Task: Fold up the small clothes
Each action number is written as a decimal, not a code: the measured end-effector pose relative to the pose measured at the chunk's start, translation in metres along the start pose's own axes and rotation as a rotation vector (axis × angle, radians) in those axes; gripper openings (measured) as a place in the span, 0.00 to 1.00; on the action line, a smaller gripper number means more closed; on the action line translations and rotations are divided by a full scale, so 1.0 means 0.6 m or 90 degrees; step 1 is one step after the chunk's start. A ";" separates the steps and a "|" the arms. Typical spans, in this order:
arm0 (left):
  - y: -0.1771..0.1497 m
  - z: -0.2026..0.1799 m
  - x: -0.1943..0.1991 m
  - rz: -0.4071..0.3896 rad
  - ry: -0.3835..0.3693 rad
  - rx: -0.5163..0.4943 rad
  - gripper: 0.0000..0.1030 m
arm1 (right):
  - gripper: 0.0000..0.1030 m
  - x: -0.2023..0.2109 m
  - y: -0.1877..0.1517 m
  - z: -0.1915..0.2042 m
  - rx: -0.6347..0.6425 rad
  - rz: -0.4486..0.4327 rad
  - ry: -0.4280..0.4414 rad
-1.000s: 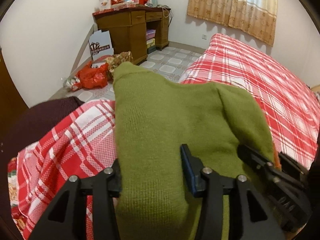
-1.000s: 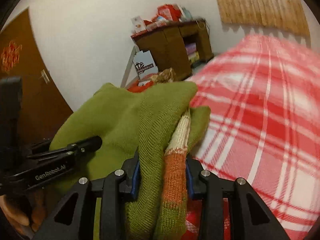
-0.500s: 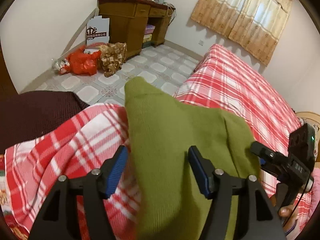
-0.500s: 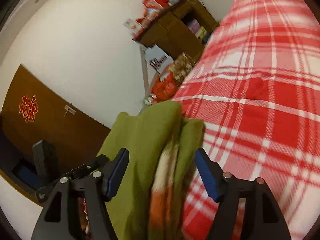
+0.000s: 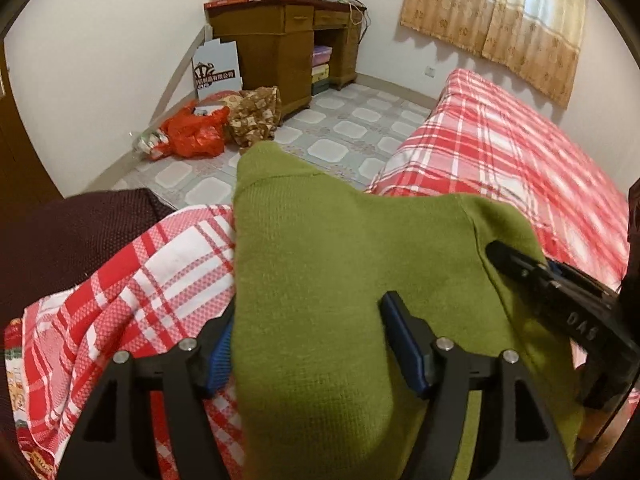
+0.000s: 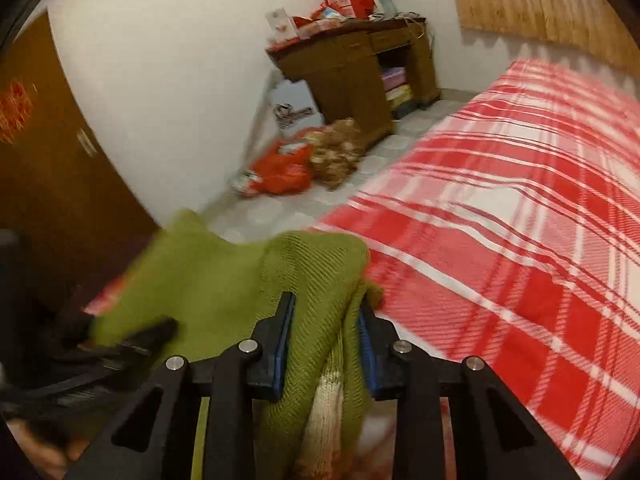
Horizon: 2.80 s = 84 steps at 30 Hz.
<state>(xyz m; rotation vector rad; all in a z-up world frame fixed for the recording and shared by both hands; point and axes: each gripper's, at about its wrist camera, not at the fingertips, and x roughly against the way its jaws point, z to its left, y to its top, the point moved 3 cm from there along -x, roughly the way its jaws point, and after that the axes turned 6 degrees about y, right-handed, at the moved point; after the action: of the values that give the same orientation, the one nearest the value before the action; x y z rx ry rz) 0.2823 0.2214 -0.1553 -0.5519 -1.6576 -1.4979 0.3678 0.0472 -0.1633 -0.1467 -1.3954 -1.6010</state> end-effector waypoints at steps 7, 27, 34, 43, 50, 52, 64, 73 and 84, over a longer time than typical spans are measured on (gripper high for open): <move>-0.001 -0.003 0.007 -0.013 0.025 -0.025 0.70 | 0.32 0.052 0.003 -0.006 0.005 -0.039 -0.050; -0.092 -0.025 0.106 -0.071 0.105 -0.097 0.71 | 0.32 0.157 -0.215 0.120 0.092 0.017 -0.078; -0.152 0.003 0.165 -0.059 0.081 -0.064 0.70 | 0.32 0.162 -0.224 0.114 0.072 0.008 -0.082; -0.194 0.002 0.219 -0.086 0.094 -0.087 0.70 | 0.71 0.247 -0.259 0.166 0.041 -0.018 -0.134; -0.220 0.003 0.264 -0.120 0.096 -0.108 0.70 | 0.71 0.323 -0.264 0.199 0.042 -0.055 -0.199; -0.220 0.003 0.268 -0.112 0.090 -0.104 0.70 | 0.71 0.339 -0.264 0.204 0.036 -0.051 -0.216; -0.253 -0.021 0.280 -0.065 0.099 -0.101 0.93 | 0.71 0.408 -0.249 0.215 0.018 -0.039 -0.327; -0.245 -0.025 0.337 -0.098 0.080 -0.094 0.94 | 0.72 0.442 -0.246 0.242 0.039 -0.054 -0.356; -0.200 0.040 0.511 -0.310 0.092 -0.002 1.00 | 0.78 0.546 -0.205 0.327 0.065 -0.190 -0.303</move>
<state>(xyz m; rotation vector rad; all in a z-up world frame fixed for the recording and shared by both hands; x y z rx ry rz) 0.0075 0.1603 0.0174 -0.0303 -1.7517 -1.8335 0.0161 0.0048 0.0249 -0.2832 -1.9353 -1.8067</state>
